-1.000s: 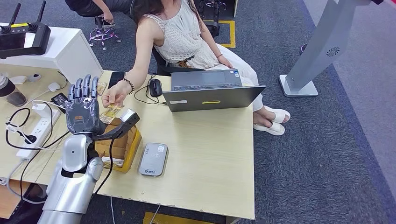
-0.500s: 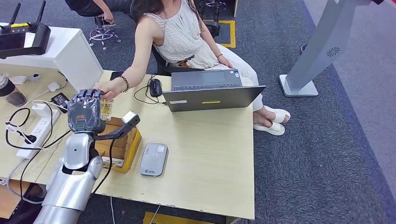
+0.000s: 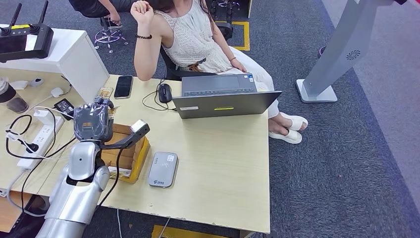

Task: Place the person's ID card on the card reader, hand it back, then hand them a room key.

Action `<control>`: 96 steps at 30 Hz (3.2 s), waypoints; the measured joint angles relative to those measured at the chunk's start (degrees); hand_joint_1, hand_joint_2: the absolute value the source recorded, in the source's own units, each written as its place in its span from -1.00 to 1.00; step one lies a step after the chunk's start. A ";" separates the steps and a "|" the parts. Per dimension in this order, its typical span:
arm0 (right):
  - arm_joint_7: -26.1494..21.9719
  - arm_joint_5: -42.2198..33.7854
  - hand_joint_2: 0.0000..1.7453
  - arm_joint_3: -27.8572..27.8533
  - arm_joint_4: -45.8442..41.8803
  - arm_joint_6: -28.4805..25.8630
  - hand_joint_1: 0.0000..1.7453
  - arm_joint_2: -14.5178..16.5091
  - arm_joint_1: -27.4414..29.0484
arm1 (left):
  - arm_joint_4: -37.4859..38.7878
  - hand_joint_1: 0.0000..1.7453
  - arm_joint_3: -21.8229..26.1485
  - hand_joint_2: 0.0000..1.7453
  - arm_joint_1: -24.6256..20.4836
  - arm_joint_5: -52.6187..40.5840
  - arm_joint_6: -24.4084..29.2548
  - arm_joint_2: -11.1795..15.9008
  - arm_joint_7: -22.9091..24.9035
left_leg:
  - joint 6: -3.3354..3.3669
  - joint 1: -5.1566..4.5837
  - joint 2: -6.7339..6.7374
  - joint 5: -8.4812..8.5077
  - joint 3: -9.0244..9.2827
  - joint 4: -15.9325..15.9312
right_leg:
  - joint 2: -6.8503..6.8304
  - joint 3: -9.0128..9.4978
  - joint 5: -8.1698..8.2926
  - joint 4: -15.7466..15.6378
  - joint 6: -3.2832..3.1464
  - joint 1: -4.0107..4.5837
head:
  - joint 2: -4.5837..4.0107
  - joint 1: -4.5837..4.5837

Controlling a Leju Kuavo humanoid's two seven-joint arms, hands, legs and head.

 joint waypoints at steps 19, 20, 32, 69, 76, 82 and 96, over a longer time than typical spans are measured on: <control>-0.09 1.23 1.00 -0.78 -0.02 -0.16 -1.00 0.23 -0.28 | -1.65 1.00 -0.77 1.00 3.14 0.04 -3.81 -3.11 -3.91 | 0.00 0.00 0.00 0.00 0.00 0.00 | -0.01 0.00 0.00 0.00 0.00 0.00 | 0.00 0.01; 0.03 1.30 1.00 -0.96 -0.02 -0.21 -1.00 0.31 -0.36 | -1.65 1.00 -1.24 1.00 3.62 0.03 -4.44 -3.52 -4.03 | 0.00 0.00 0.00 0.00 0.00 0.00 | -0.01 0.00 0.00 0.00 0.00 0.00 | 0.00 0.01; 0.98 3.21 1.00 -2.45 -0.02 -0.10 -1.00 0.75 -0.52 | 0.21 1.00 -7.70 1.00 6.53 0.00 -9.34 -5.63 -1.79 | 0.00 0.00 0.00 0.00 0.00 0.00 | 0.00 -0.01 0.00 0.00 0.00 0.00 | 0.00 0.00; 2.06 7.22 1.00 -6.79 -0.34 0.09 -1.00 2.17 -0.51 | 1.88 1.00 -17.16 1.00 8.84 -0.02 -6.47 -5.13 7.46 | 0.01 -0.01 -0.08 0.18 0.13 -0.01 | -0.09 0.14 0.17 0.00 0.03 0.00 | 0.00 0.01; 2.09 8.45 1.00 -8.08 -0.52 -0.04 -1.00 2.49 -0.46 | -3.09 1.00 -19.32 1.00 8.73 -0.02 -5.86 -4.80 8.29 | 0.01 0.00 -0.08 0.17 0.07 -0.01 | -0.08 0.06 0.16 0.00 0.03 0.00 | 0.00 0.00; 3.00 10.49 1.00 -8.67 -0.64 0.42 -1.00 2.70 -0.53 | -1.44 1.00 -19.34 1.00 8.81 -0.02 -12.94 -4.80 5.02 | 0.01 0.00 -0.07 0.17 0.05 -0.01 | -0.08 0.06 0.16 0.00 0.03 0.00 | 0.00 0.01; 2.89 13.35 1.00 -9.98 -0.73 0.83 -1.00 2.86 -0.36 | 6.28 1.00 -19.34 1.00 9.13 -0.03 -15.91 -4.73 1.77 | 0.01 0.00 -0.08 0.17 0.00 -0.01 | -0.10 0.02 0.16 0.00 0.03 0.00 | 0.00 0.01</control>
